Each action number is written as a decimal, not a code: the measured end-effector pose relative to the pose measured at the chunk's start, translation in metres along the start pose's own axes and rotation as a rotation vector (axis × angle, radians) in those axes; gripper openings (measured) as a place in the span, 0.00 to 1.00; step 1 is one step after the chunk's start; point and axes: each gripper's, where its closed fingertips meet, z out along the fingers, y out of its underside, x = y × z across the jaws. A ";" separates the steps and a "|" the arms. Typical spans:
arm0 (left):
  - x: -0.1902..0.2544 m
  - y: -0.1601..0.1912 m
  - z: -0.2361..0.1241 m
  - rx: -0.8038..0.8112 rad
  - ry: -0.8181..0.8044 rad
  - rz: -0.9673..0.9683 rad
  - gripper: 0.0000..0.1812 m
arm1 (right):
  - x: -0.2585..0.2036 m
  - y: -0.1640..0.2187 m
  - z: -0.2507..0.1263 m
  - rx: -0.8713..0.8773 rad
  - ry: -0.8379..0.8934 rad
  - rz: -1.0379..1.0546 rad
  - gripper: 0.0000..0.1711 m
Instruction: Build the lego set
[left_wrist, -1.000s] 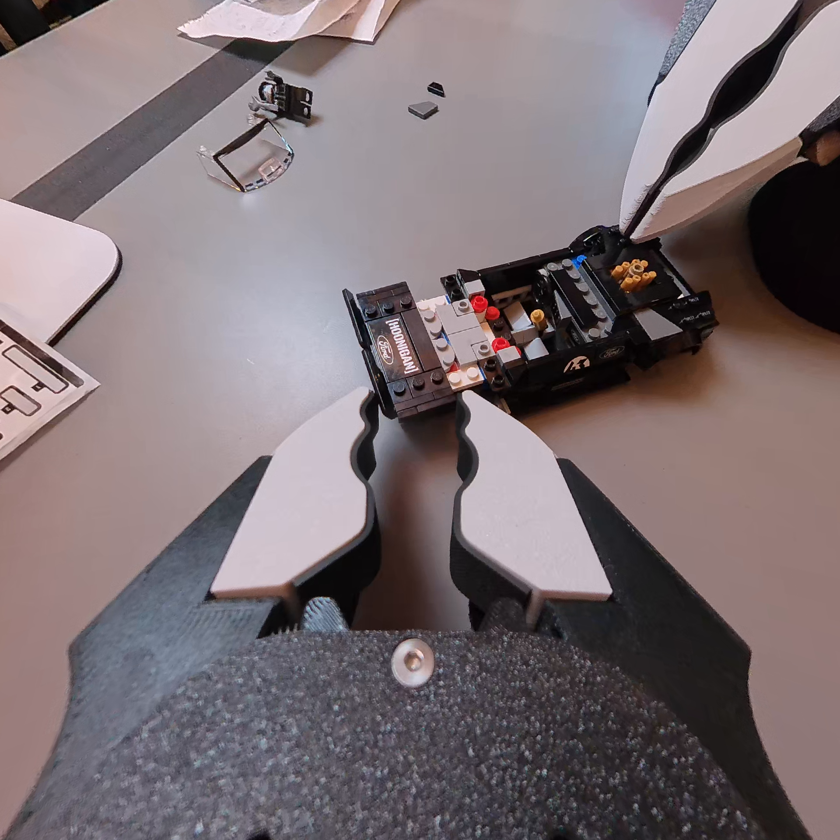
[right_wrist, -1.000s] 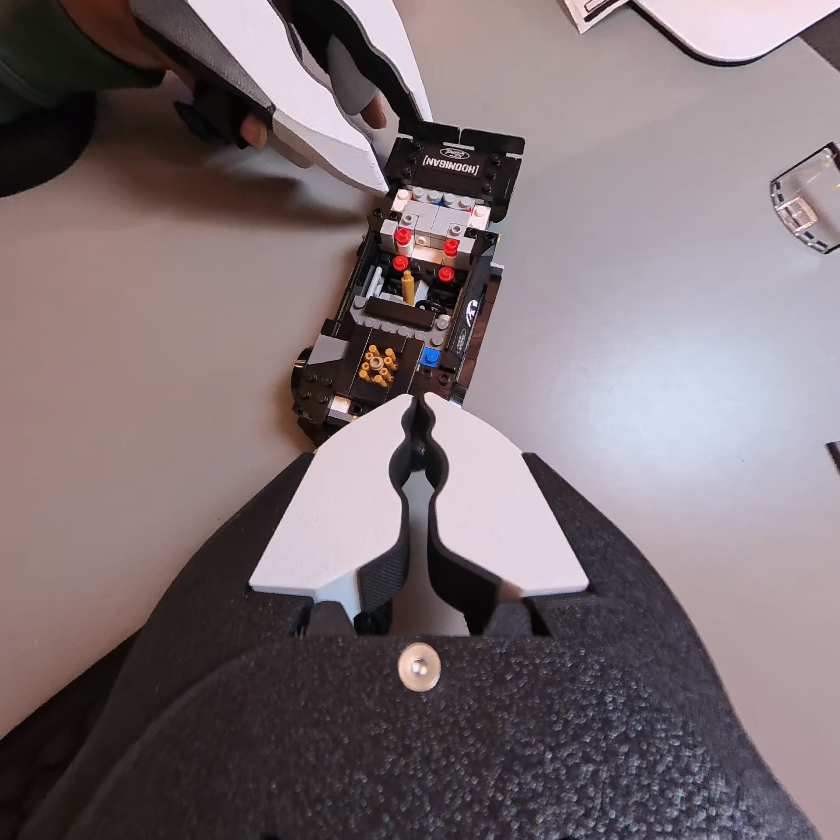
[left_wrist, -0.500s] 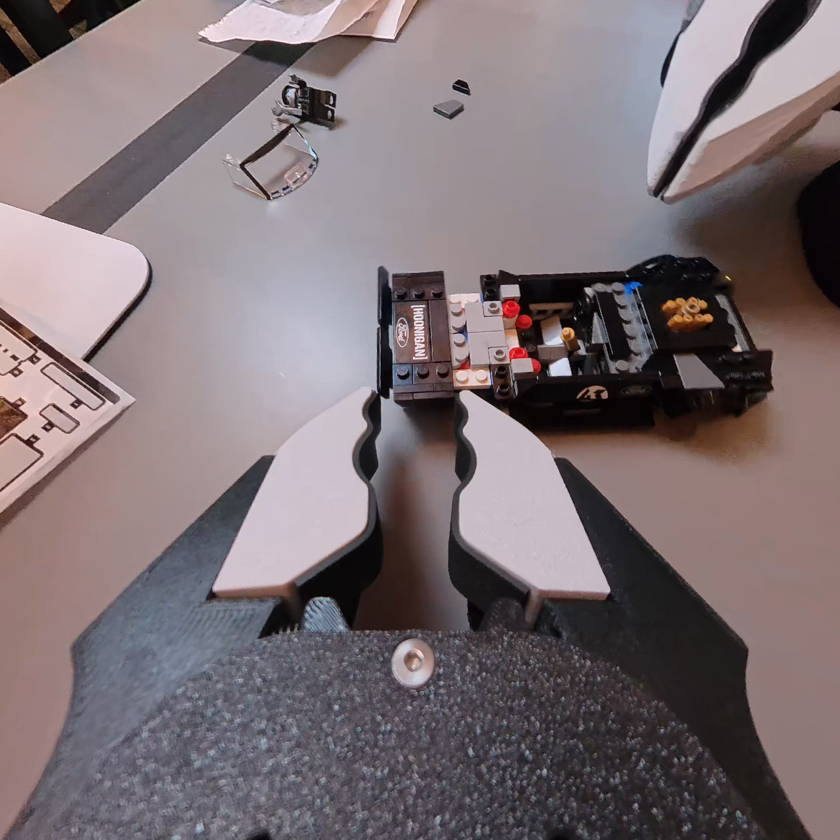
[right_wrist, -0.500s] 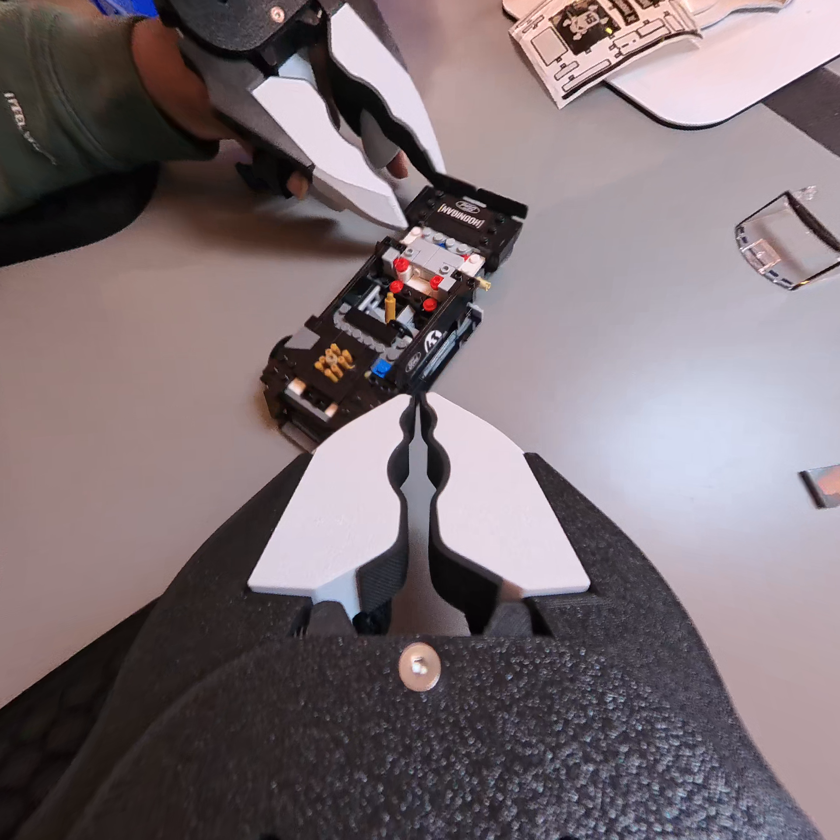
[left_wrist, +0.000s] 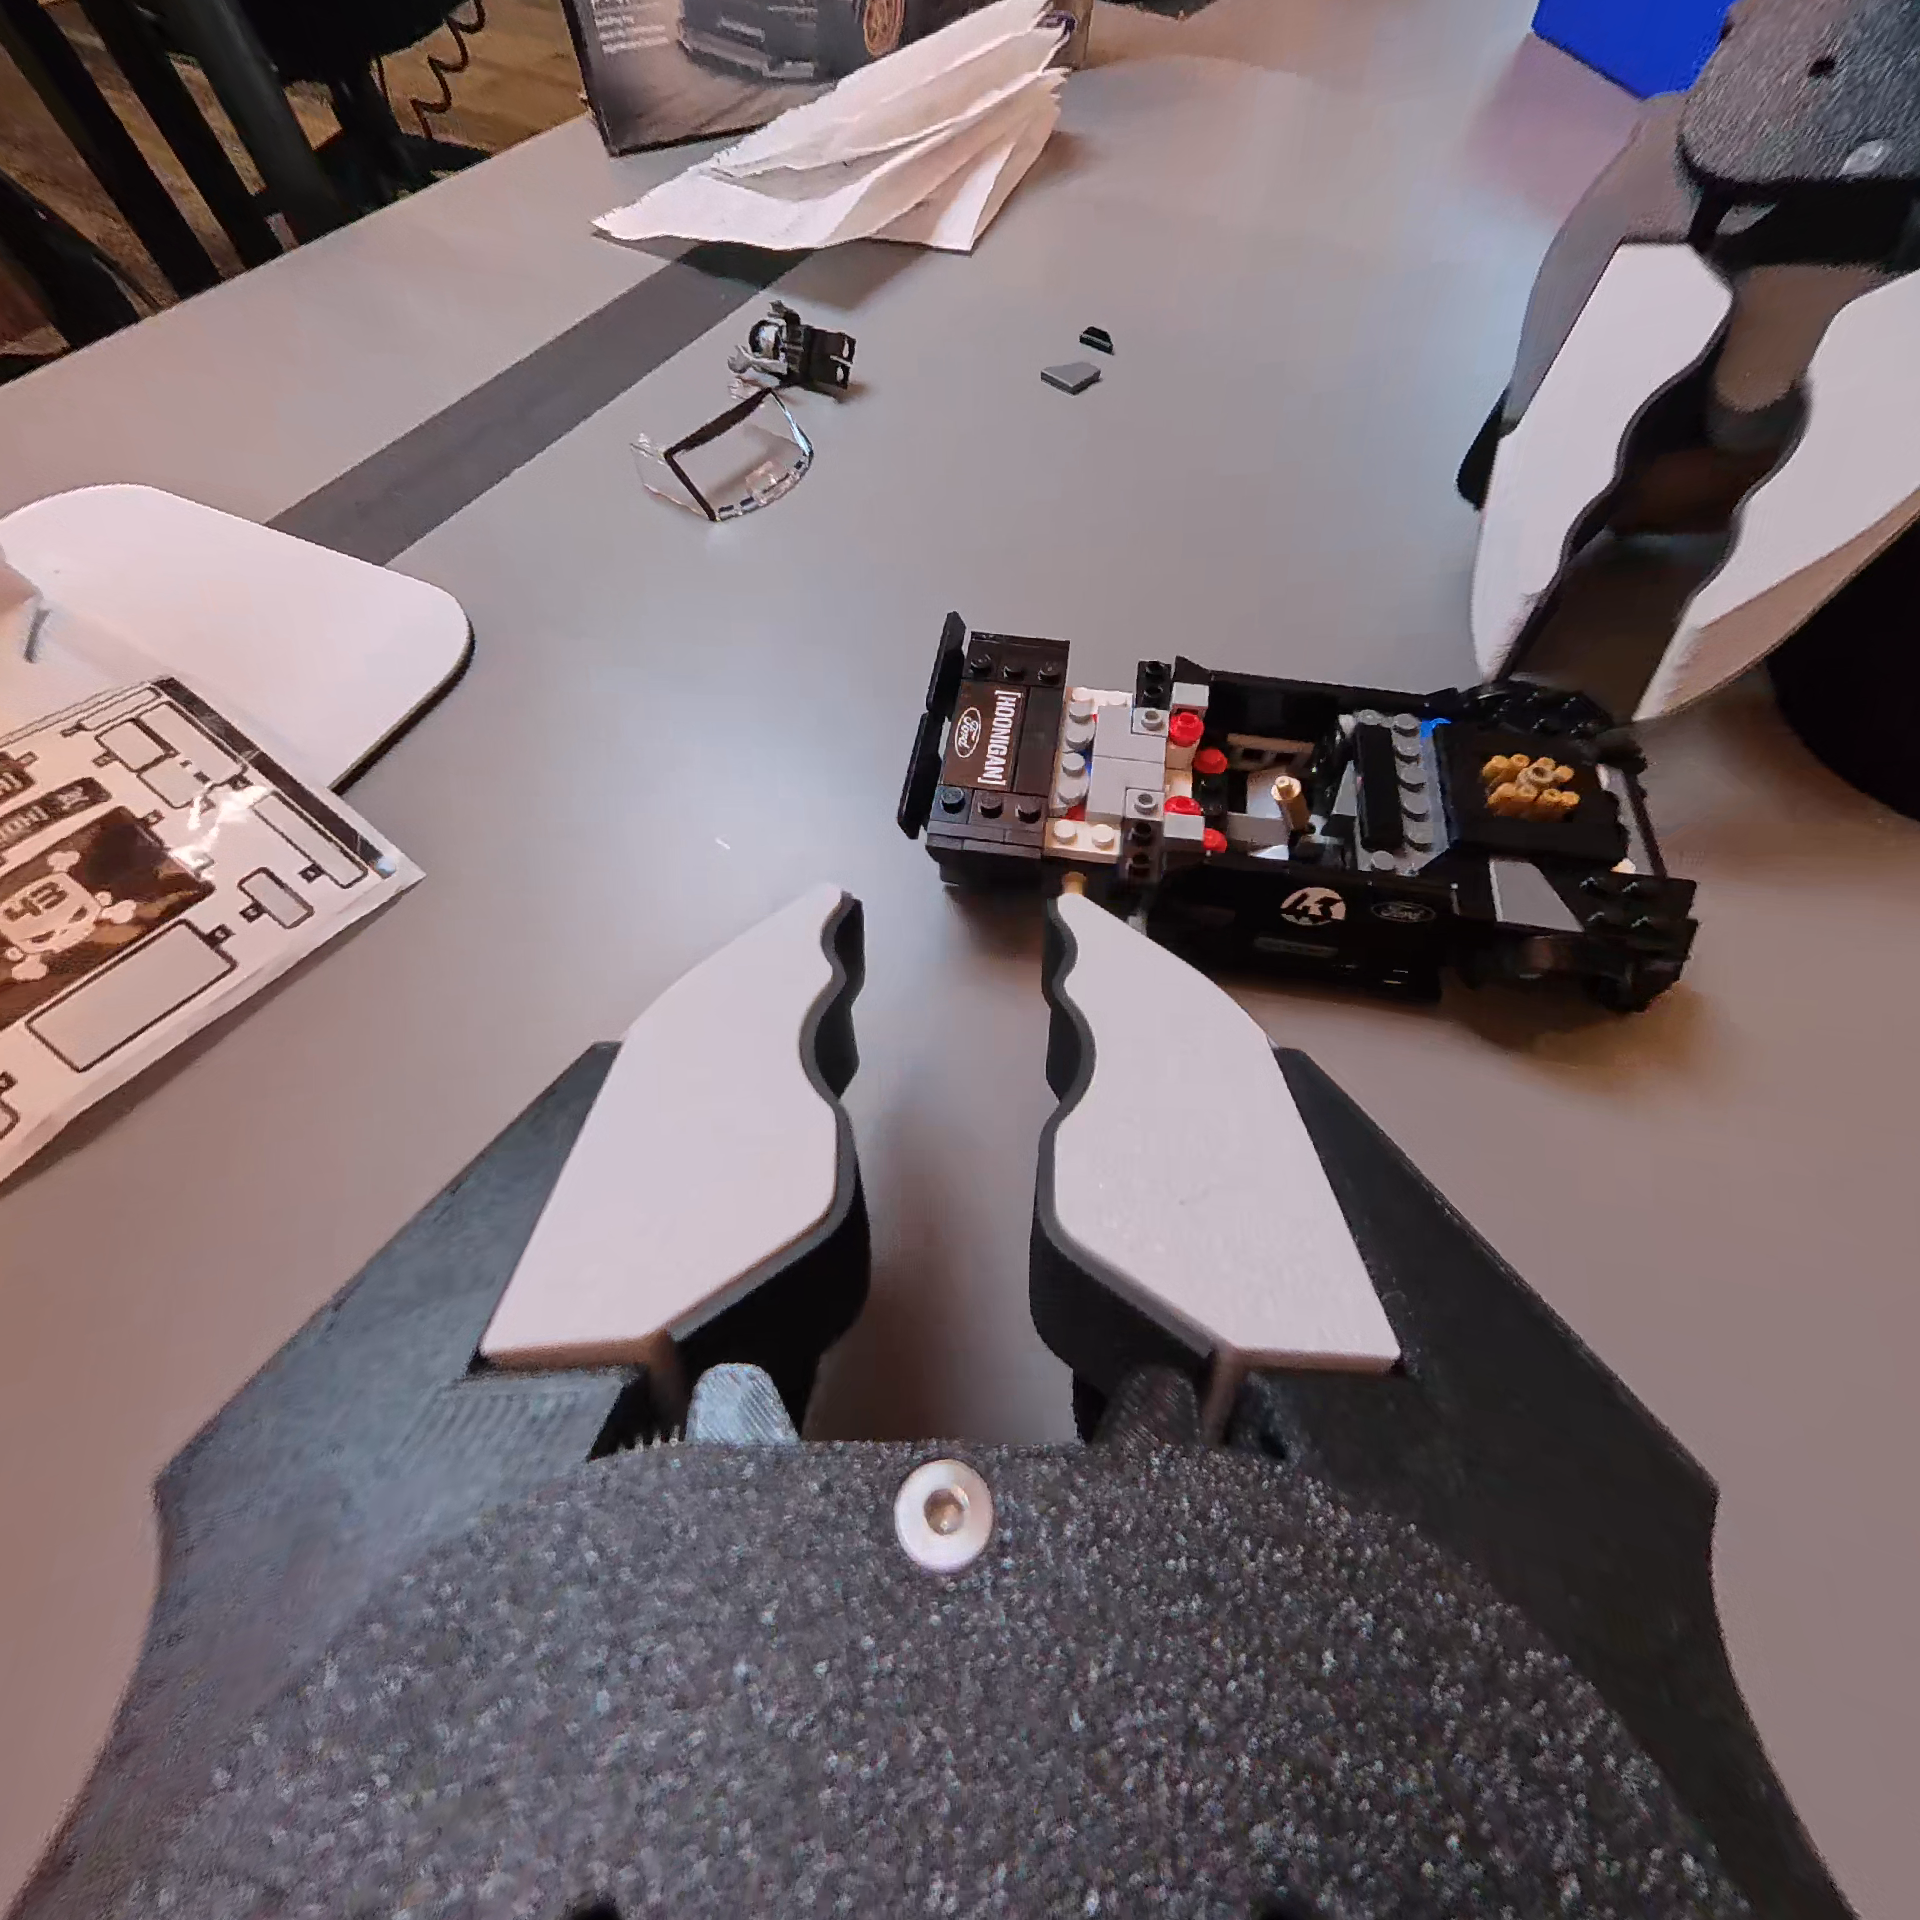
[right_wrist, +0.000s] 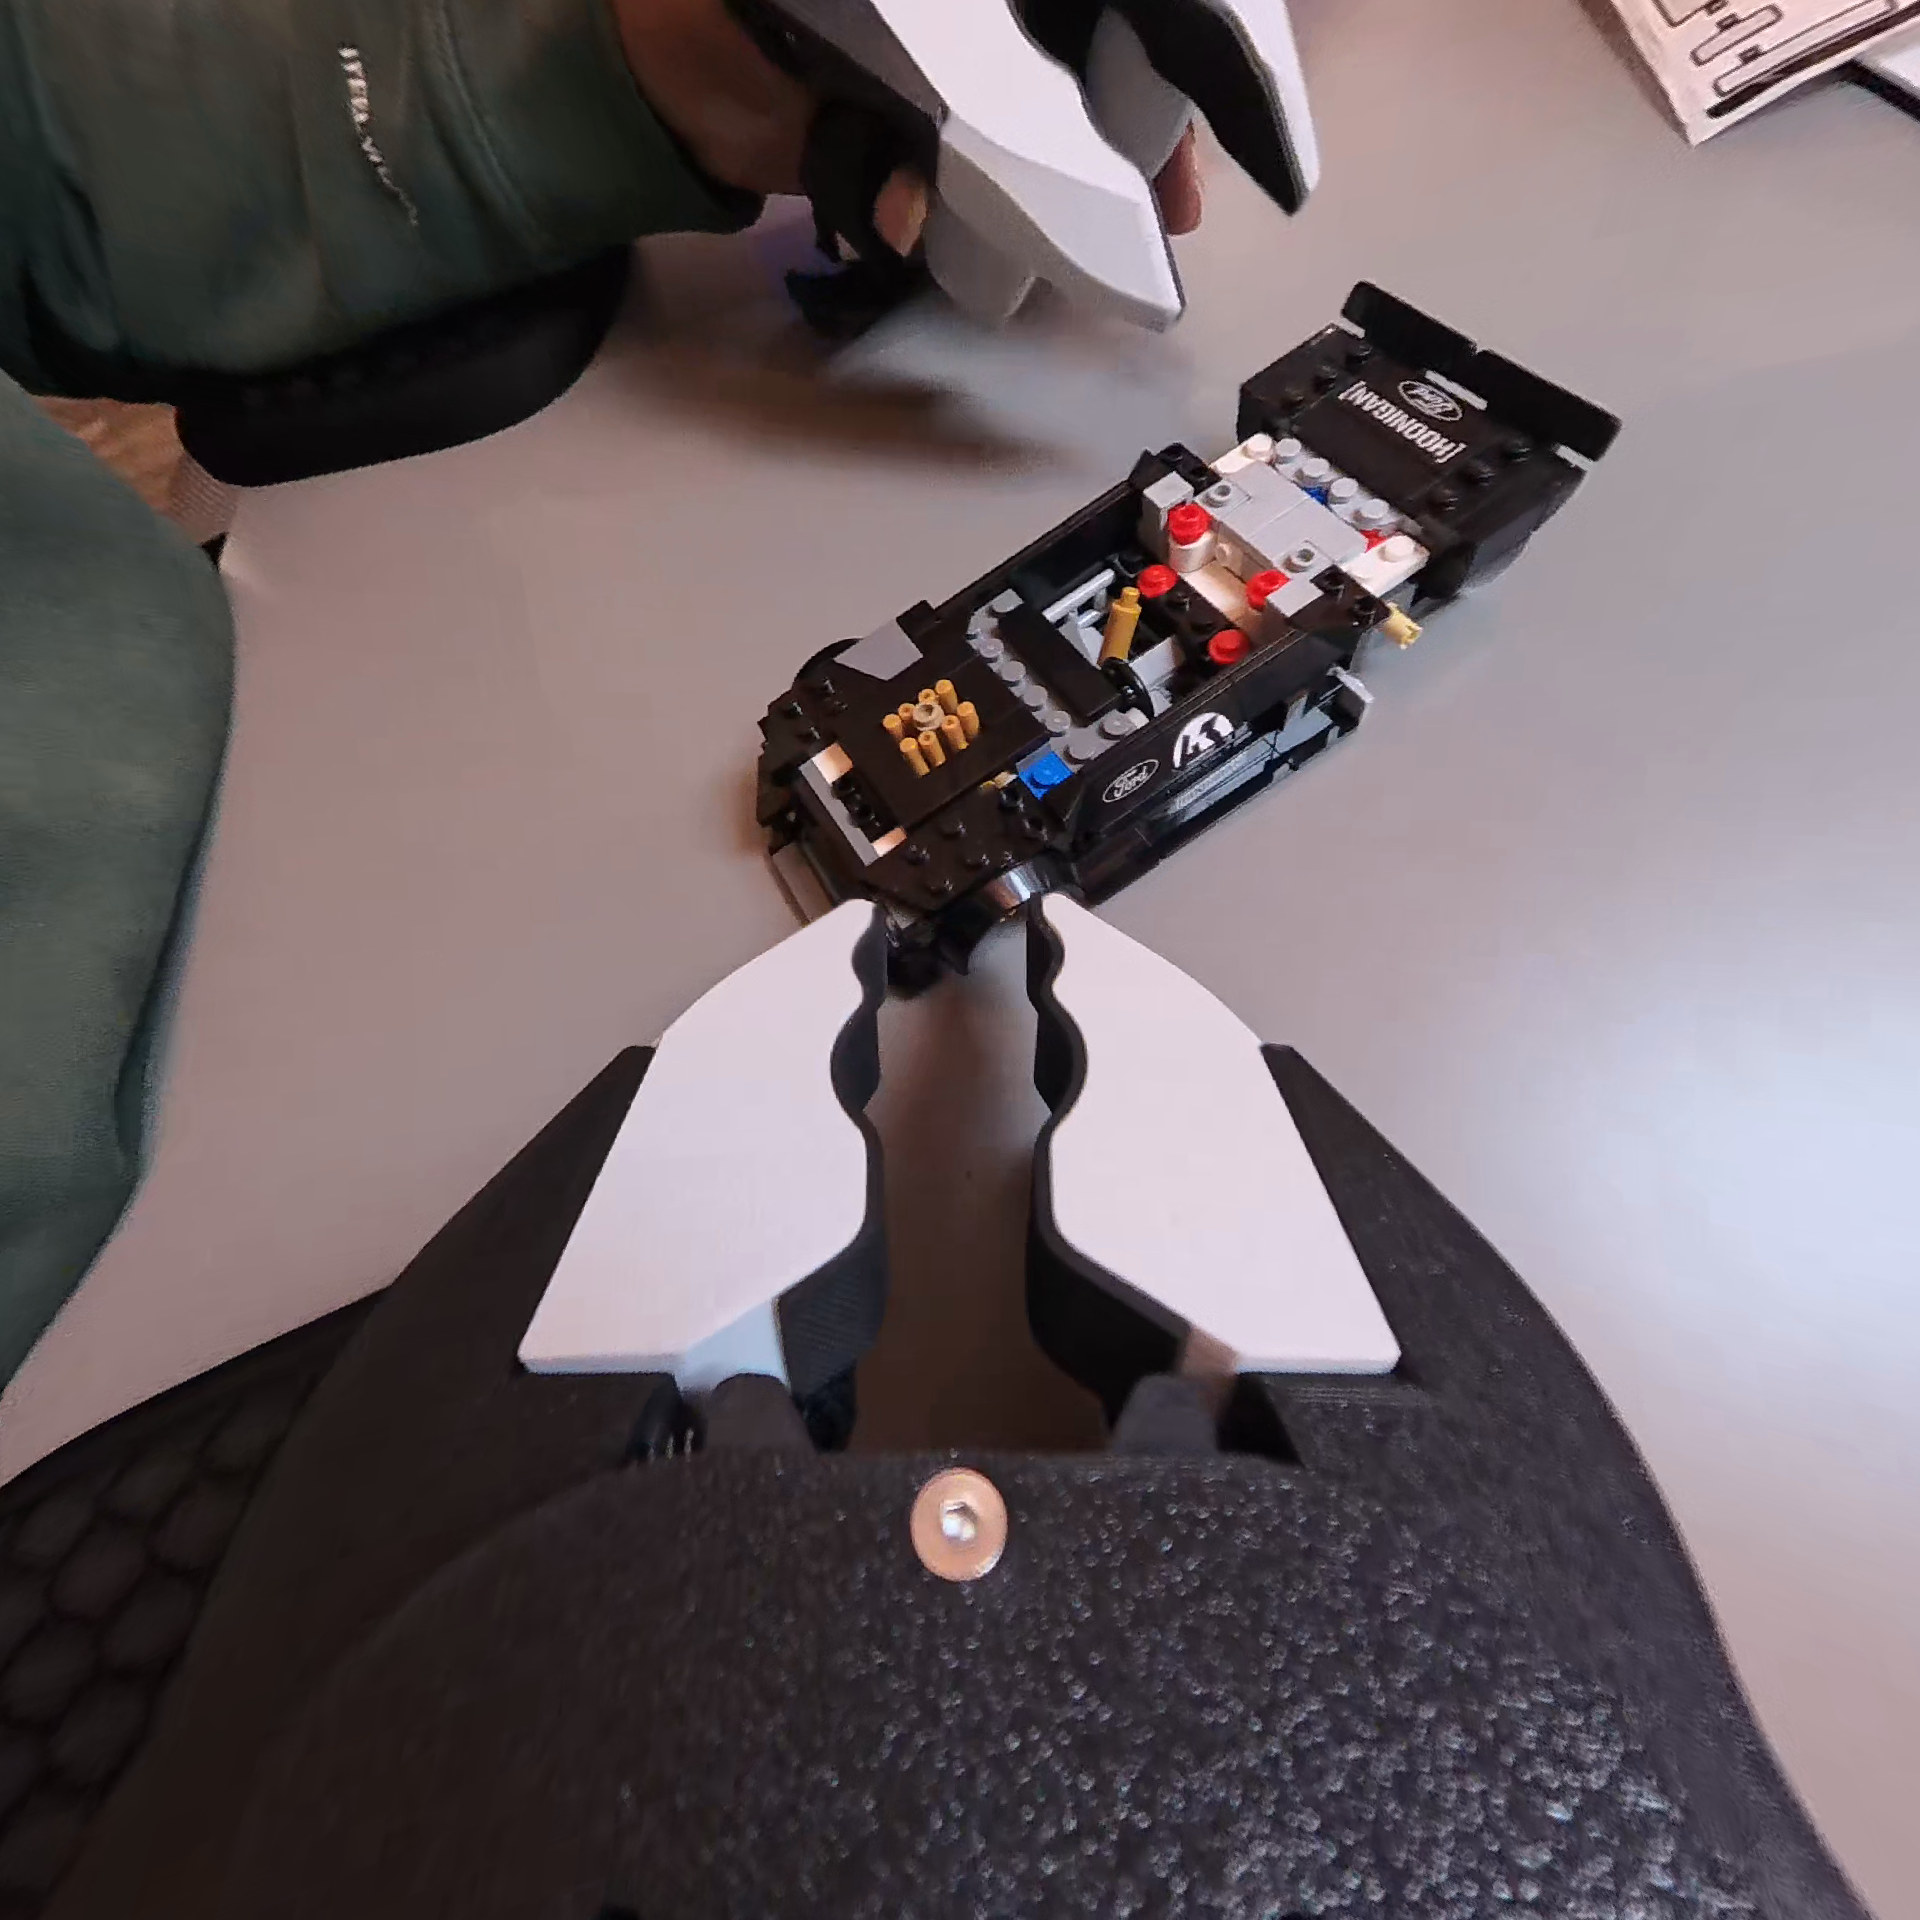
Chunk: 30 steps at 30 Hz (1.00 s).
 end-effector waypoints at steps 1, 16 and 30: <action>0.002 -0.001 -0.002 0.011 0.005 -0.007 0.18 | 0.001 0.001 0.001 -0.003 0.007 -0.001 0.15; 0.054 -0.017 -0.014 0.031 0.116 0.132 0.17 | -0.021 -0.004 0.009 -0.034 0.047 -0.027 0.14; 0.087 -0.009 -0.012 0.040 0.264 0.118 0.17 | -0.012 -0.029 0.015 0.018 0.141 -0.083 0.07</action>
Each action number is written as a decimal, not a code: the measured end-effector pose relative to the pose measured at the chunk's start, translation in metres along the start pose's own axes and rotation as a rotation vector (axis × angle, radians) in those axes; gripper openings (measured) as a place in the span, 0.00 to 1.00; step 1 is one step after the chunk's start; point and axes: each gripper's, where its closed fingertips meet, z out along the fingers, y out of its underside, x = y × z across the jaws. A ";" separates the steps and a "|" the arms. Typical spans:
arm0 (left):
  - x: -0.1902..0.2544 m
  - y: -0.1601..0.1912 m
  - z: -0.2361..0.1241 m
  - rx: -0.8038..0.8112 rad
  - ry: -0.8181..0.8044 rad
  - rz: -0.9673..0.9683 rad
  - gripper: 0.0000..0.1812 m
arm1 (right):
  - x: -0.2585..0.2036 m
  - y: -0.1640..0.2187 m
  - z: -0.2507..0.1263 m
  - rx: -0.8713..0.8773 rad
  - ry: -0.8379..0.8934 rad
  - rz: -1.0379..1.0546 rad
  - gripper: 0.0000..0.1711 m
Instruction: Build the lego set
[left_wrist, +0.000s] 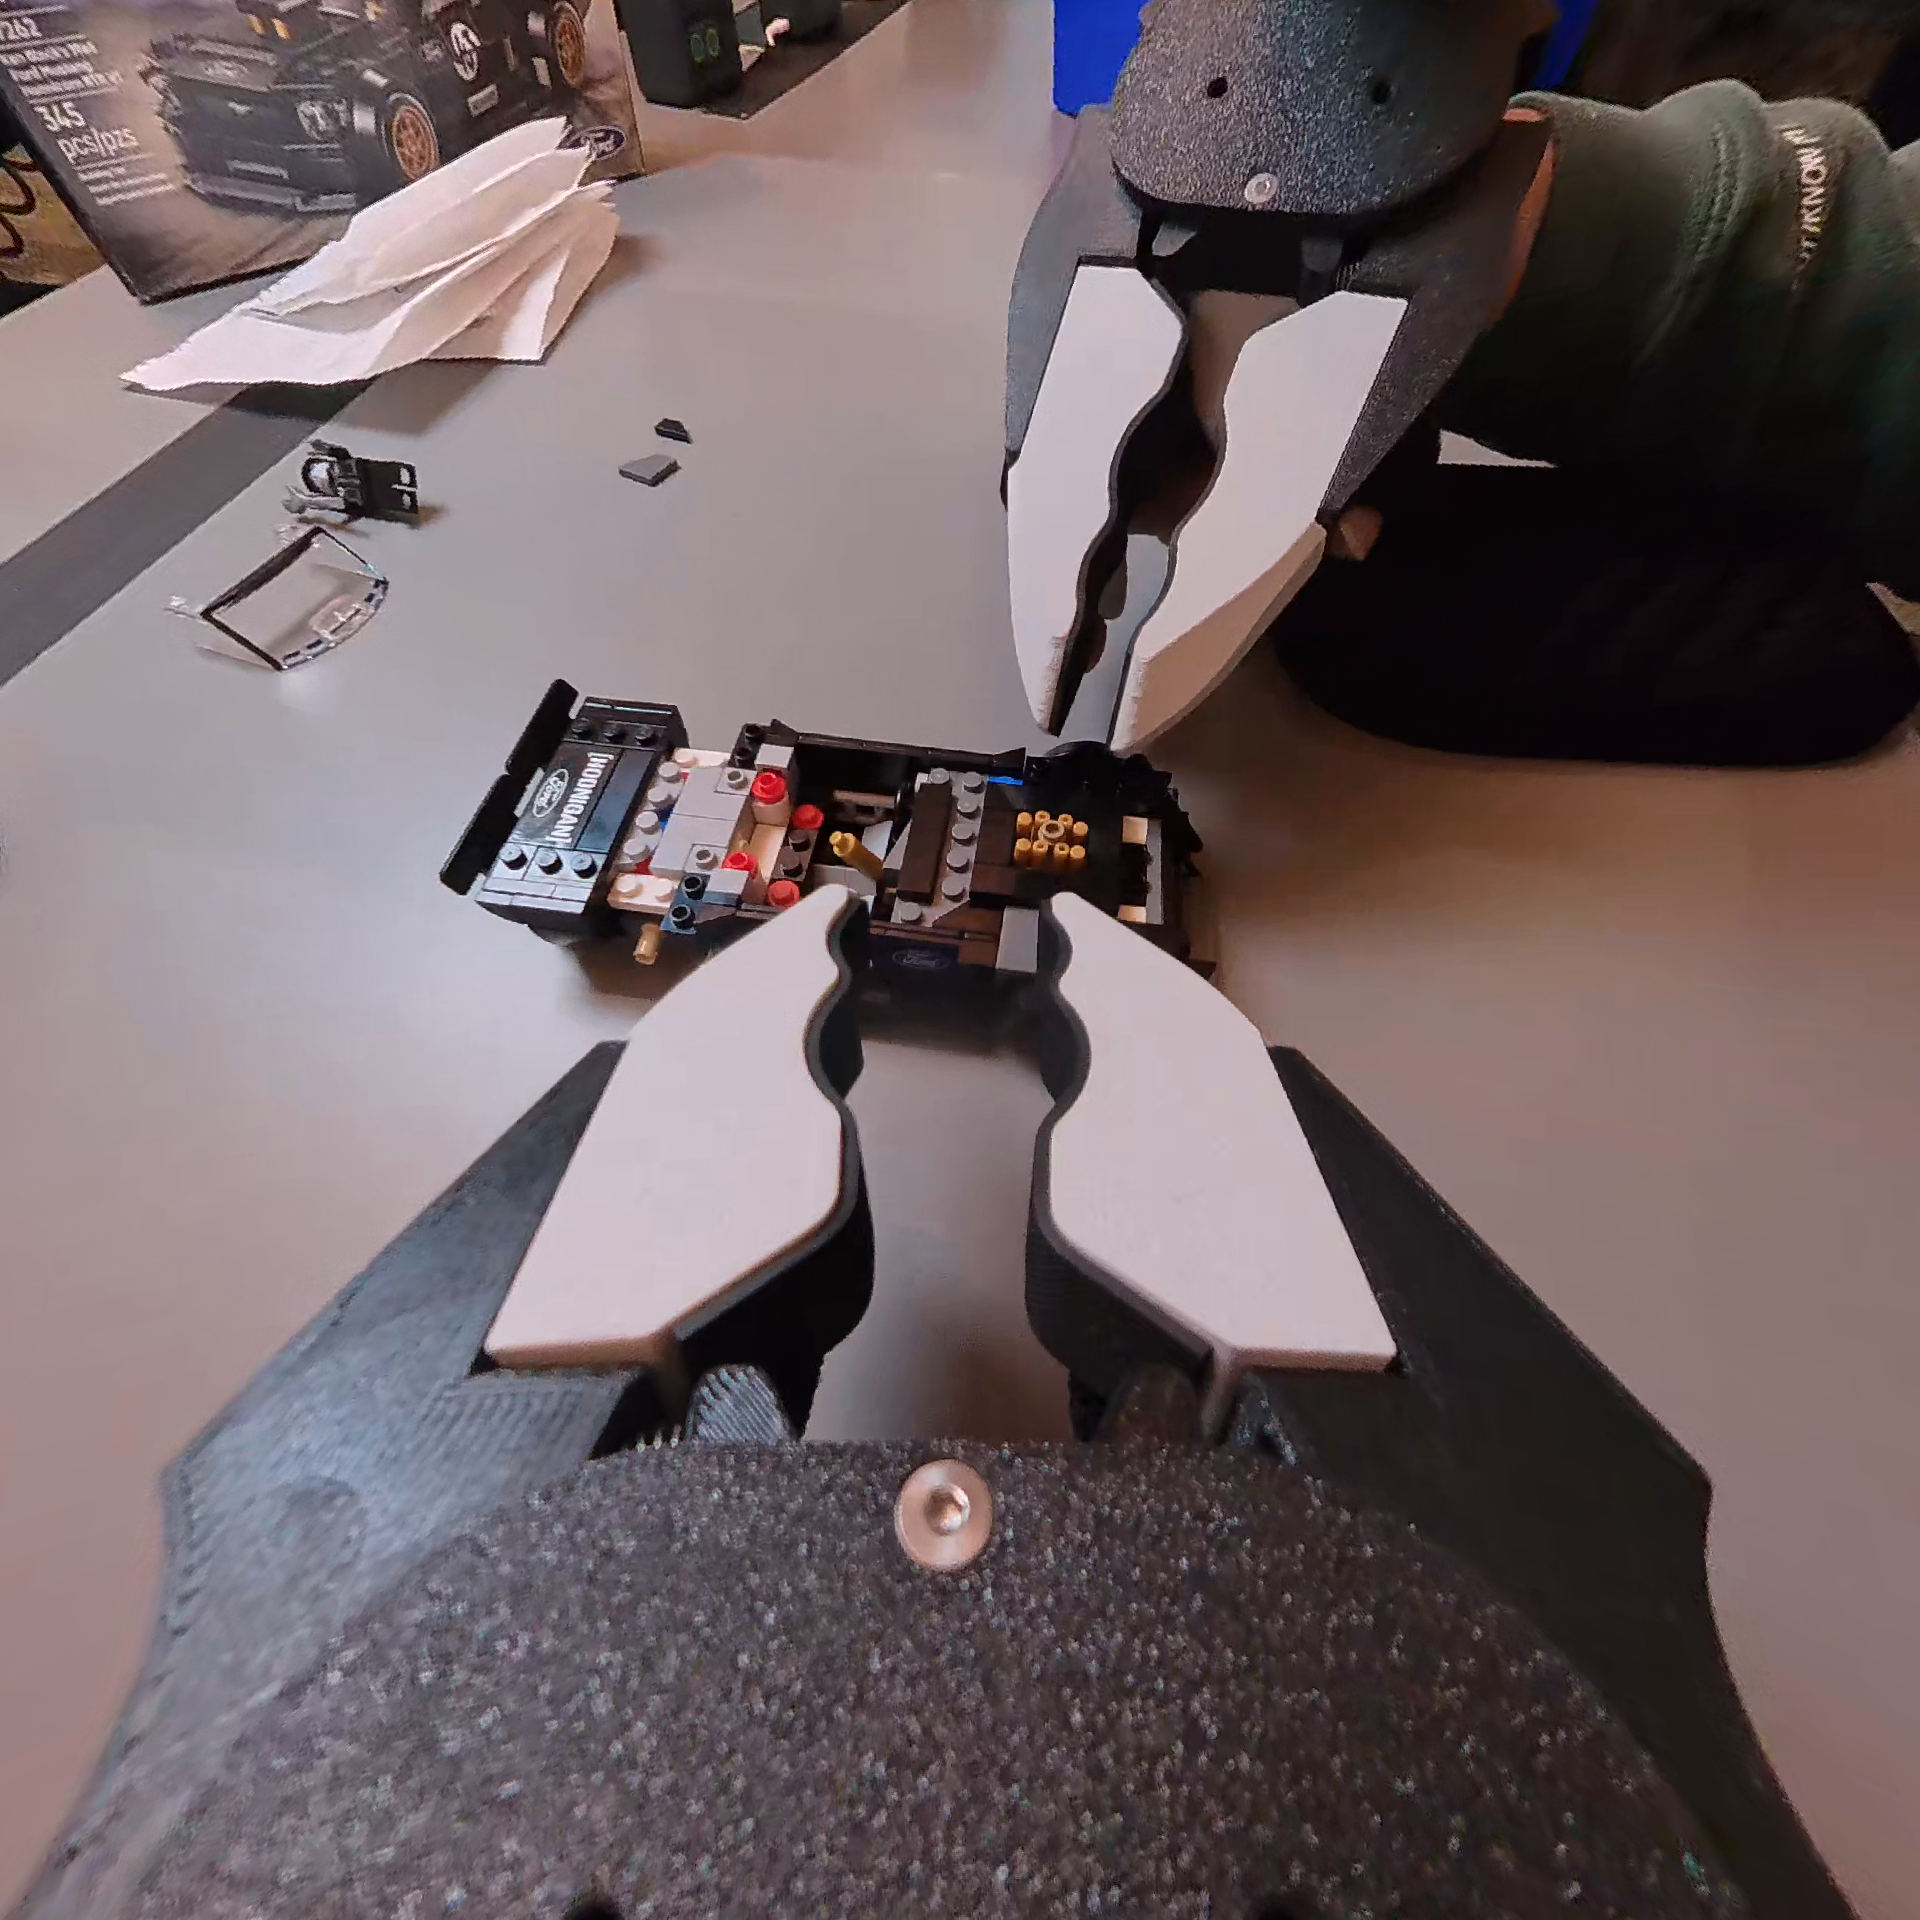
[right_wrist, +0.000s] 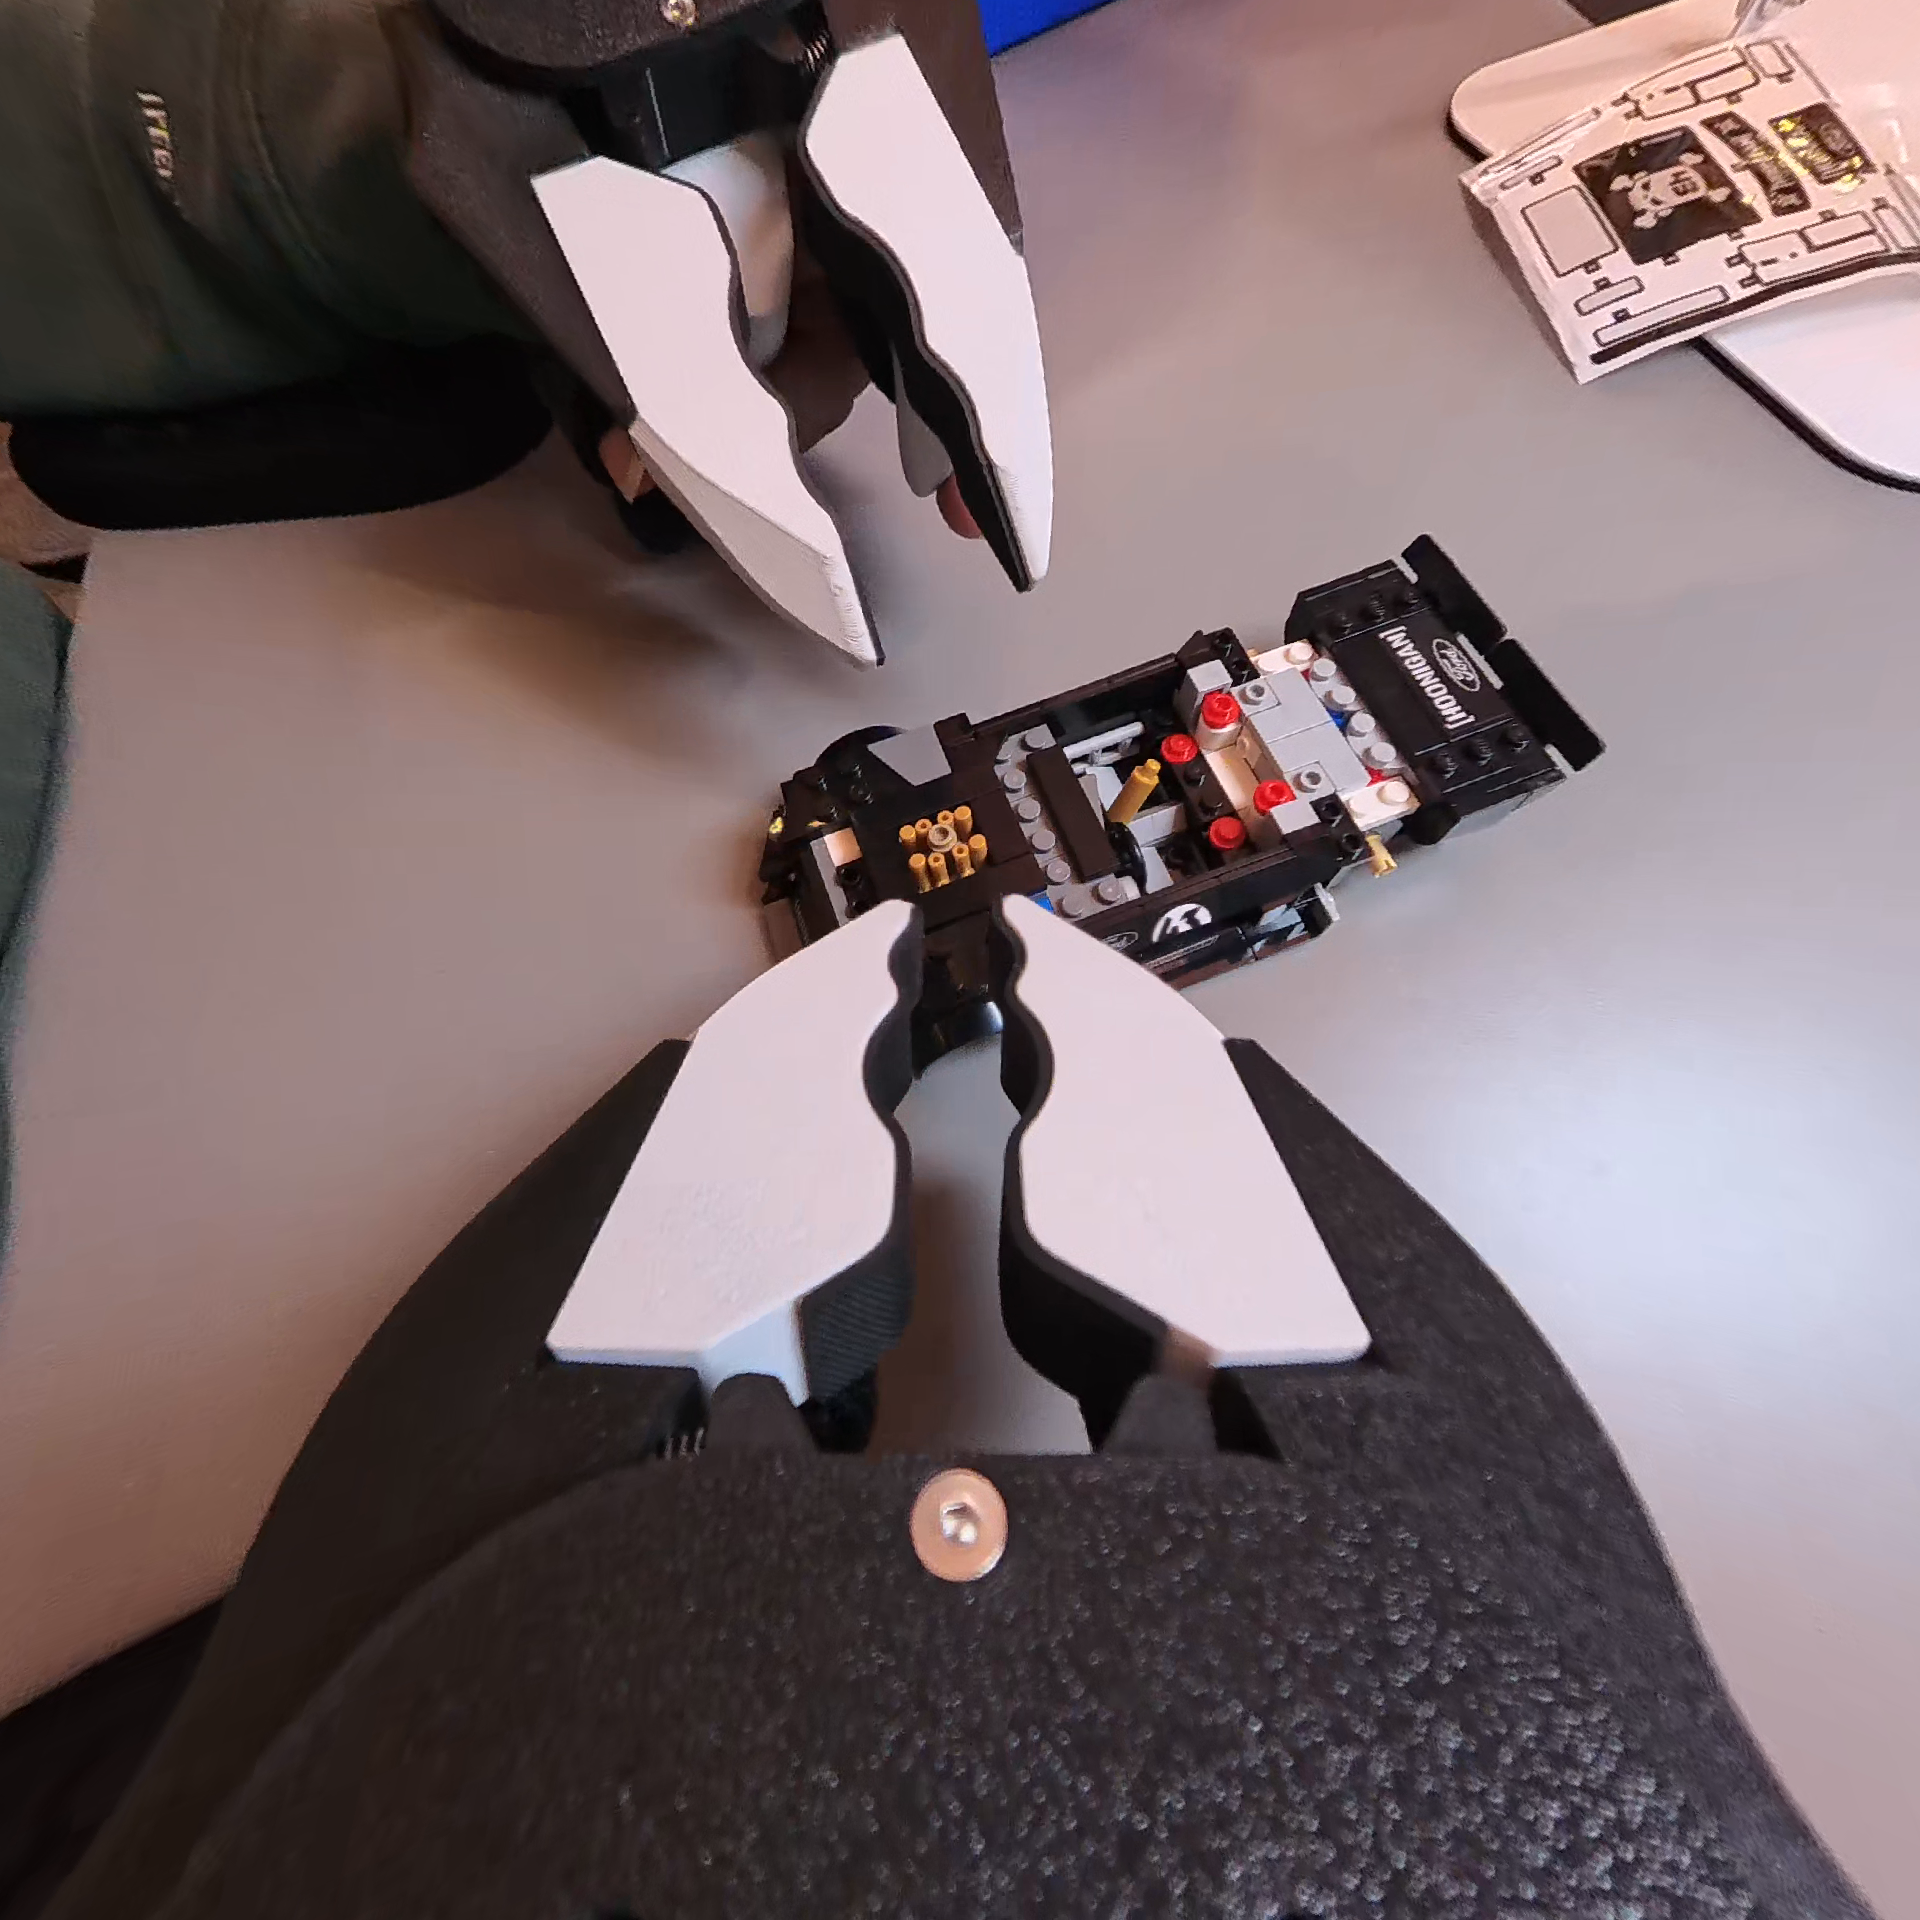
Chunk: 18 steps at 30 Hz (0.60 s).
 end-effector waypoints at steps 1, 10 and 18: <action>0.000 0.001 0.001 -0.005 0.002 0.002 0.17 | 0.000 0.000 0.000 0.002 0.003 -0.003 0.06; -0.002 0.009 0.002 -0.027 0.005 -0.009 0.16 | -0.003 0.009 0.004 -0.027 -0.012 -0.012 0.03; 0.002 0.013 0.005 -0.047 0.018 -0.001 0.16 | -0.004 0.010 0.003 -0.015 -0.013 -0.010 0.02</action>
